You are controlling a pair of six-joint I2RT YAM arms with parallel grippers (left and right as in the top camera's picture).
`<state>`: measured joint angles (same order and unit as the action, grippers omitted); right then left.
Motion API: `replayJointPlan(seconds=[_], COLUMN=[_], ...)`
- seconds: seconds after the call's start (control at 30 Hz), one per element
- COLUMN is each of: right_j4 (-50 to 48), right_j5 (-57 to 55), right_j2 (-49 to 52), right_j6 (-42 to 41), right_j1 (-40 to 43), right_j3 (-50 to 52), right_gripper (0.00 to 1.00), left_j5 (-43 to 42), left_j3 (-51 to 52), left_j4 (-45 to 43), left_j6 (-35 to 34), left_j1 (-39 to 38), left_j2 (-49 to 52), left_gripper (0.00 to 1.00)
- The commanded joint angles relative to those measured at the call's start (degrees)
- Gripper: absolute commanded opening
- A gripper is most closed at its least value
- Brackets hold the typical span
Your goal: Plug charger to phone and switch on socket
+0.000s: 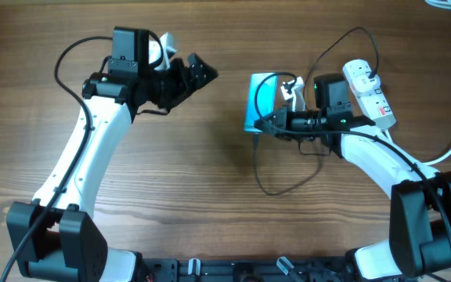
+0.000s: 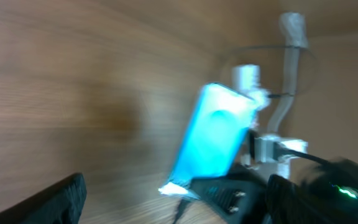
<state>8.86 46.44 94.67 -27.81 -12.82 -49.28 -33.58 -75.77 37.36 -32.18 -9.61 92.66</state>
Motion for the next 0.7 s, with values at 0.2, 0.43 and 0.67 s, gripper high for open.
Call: replayJointPlan(seconds=[0.2, 0.43, 0.67], right_j4=[5.51, 4.87, 2.95], right_j5=[-15.67, -12.46, -12.52], right_j2=[6.05, 9.55, 10.99], right_j6=[19.02, 23.02, 27.87], right_j1=[0.13, 0.13, 0.13], right_j3=[-0.48, -0.48, -0.48], right_gripper=[0.04, 0.04, 0.04], left_j5=[25.16, 25.2, 25.16], left_j3=[1.68, 2.27, 2.34], left_j4=[10.05, 10.03, 10.05], left_j6=[0.48, 0.48, 0.48], left_j1=[0.09, 0.09, 0.09], left_j2=[-0.98, -0.98, -0.98], left_gripper=[0.94, 0.94, 0.94])
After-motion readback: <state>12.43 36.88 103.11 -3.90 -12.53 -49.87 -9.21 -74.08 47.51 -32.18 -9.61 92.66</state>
